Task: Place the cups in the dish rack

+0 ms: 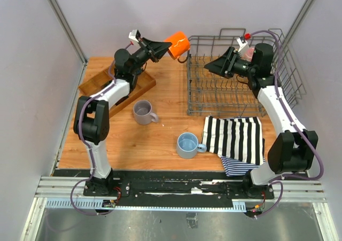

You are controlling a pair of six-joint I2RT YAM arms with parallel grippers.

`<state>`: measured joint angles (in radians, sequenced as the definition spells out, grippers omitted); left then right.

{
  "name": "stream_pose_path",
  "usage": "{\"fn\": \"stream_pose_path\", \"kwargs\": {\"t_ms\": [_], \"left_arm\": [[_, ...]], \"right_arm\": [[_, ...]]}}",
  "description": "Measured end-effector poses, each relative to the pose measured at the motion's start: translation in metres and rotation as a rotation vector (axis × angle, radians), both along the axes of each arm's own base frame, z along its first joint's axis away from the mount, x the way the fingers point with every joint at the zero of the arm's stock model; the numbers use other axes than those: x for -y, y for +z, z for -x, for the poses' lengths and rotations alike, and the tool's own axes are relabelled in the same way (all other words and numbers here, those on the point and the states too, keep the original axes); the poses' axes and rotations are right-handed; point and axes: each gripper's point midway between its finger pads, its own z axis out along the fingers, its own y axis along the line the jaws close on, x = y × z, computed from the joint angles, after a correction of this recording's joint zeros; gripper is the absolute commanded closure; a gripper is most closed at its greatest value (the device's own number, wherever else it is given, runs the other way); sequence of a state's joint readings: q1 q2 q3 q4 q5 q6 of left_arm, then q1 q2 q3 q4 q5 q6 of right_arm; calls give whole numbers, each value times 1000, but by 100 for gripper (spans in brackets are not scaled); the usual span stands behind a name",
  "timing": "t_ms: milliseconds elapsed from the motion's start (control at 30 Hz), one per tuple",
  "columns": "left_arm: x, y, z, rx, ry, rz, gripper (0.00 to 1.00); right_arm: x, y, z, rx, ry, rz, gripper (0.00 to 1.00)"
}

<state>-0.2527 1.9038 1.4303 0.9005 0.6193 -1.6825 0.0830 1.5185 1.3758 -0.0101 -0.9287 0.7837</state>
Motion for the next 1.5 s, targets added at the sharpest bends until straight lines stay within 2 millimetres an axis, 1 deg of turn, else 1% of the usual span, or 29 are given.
{"fn": "stream_pose_path", "kwargs": {"t_ms": [100, 233, 333, 467, 533, 633, 800, 967, 1100, 1300, 1433, 1500], "left_arm": [[12, 4, 0, 20, -35, 57, 99], [27, 15, 9, 57, -86, 131, 100], [35, 22, 16, 77, -109, 174, 99], [43, 27, 26, 93, -136, 203, 100], [45, 29, 28, 100, -142, 209, 100], [45, 32, 30, 114, -146, 218, 99], [45, 33, 26, 123, -143, 224, 99], [45, 33, 26, 125, -141, 226, 99], [45, 33, 27, 127, -142, 226, 100], [47, 34, 30, 136, -148, 230, 100], [48, 33, 30, 134, -148, 230, 100], [47, 34, 29, 133, -144, 233, 100]], "right_arm": [[-3, 2, -3, 8, 9, -51, 41], [-6, -3, -12, -6, 3, -120, 40], [-7, -5, -17, -10, -10, -131, 40], [-8, -2, -21, 20, -28, -128, 40], [-11, -1, -22, 30, -34, -126, 40], [-21, 2, -21, 48, -28, -125, 40], [-37, 8, -16, 78, -4, -119, 40], [-45, 17, -16, 111, 1, -121, 41], [-46, 21, -19, 132, -4, -119, 45], [-50, 25, -32, 149, -7, -116, 51], [-52, 26, -38, 153, -10, -115, 59], [-54, 28, -39, 158, -8, -116, 62]]}}
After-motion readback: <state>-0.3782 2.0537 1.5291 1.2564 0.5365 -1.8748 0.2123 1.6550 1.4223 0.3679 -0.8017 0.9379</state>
